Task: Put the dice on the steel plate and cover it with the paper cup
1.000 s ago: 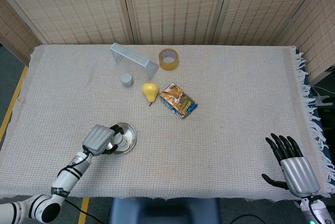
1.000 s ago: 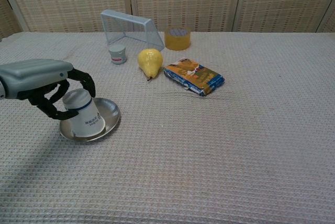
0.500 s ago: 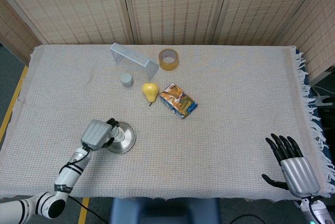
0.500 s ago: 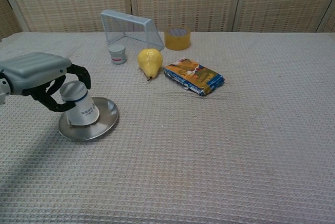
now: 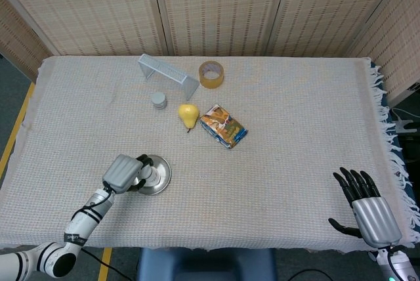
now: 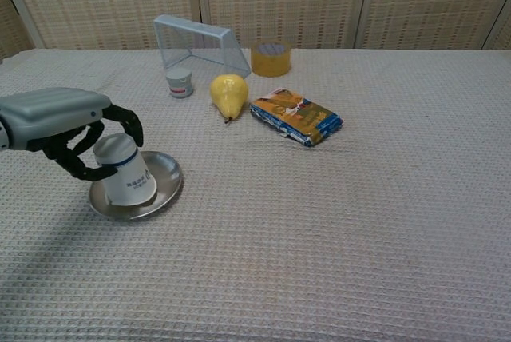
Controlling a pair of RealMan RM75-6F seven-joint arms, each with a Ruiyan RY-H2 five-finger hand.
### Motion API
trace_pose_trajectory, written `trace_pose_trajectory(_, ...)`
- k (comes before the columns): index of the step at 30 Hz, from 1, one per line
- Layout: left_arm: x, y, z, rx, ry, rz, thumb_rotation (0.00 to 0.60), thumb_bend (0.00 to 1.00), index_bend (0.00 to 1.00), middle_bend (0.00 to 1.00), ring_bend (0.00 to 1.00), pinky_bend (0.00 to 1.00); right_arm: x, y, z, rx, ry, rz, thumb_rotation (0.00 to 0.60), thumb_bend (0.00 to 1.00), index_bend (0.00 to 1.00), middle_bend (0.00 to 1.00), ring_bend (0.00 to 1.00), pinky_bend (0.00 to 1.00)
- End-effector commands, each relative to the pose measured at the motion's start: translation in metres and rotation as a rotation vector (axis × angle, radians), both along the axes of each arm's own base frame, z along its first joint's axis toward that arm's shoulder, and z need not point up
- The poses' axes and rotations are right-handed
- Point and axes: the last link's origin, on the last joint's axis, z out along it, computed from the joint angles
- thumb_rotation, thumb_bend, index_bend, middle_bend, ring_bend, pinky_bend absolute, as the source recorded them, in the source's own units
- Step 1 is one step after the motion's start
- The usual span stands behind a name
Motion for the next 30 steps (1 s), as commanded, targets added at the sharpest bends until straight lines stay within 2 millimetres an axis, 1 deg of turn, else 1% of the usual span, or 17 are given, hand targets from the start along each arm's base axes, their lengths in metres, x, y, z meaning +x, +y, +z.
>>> trace_pose_trajectory(1,-0.005,0.007,-0.003,0.084,0.048,-0.019,0.600,0.52,0.51,0.72,0.70,0.89,0.000,0.000,0.000,-0.001,0.000,0.000,0.475,0.08,0.00,0.00,0.00,0.00)
trace_pose_trajectory(5,-0.008,0.008,-0.006,0.081,0.054,-0.003,0.600,0.52,0.51,0.72,0.70,0.89,0.000,0.000,0.000,0.000,0.001,0.000,0.474,0.08,0.00,0.00,0.00,0.00)
trace_pose_trajectory(10,-0.003,-0.001,-0.009,0.010,0.019,-0.004,0.600,0.52,0.51,0.72,0.70,0.89,0.000,0.000,0.000,-0.002,0.001,-0.001,0.476,0.08,0.00,0.00,0.00,0.00)
trace_pose_trajectory(14,0.003,-0.007,-0.006,-0.039,-0.025,0.001,0.600,0.52,0.51,0.72,0.70,0.89,0.000,0.000,0.000,-0.001,0.001,-0.001,0.476,0.08,0.00,0.00,0.00,0.00)
trace_pose_trajectory(17,0.005,-0.008,-0.002,-0.054,-0.040,0.004,0.600,0.52,0.51,0.72,0.70,0.89,0.000,0.000,0.000,0.000,0.000,-0.002,0.477,0.08,0.00,0.00,0.00,0.00)
trace_pose_trajectory(22,-0.001,0.002,0.003,0.044,-0.002,-0.015,0.600,0.53,0.51,0.72,0.70,0.89,0.000,0.000,0.000,0.002,0.000,0.000,0.478,0.08,0.00,0.00,0.00,0.00)
trace_pose_trajectory(26,-0.005,0.004,0.011,0.106,-0.014,-0.004,0.600,0.53,0.51,0.72,0.70,0.89,0.000,0.001,0.001,-0.003,-0.002,0.000,0.478,0.08,0.00,0.00,0.00,0.00)
trace_pose_trajectory(28,-0.008,0.004,0.019,0.126,-0.024,0.003,0.600,0.53,0.51,0.73,0.70,0.89,0.000,0.001,0.000,-0.002,-0.001,0.000,0.477,0.08,0.00,0.00,0.00,0.00)
trace_pose_trajectory(30,-0.014,0.005,0.029,0.155,-0.022,0.022,0.600,0.53,0.51,0.73,0.70,0.89,0.000,0.001,0.000,-0.001,-0.001,0.000,0.477,0.08,0.00,0.00,0.00,0.00)
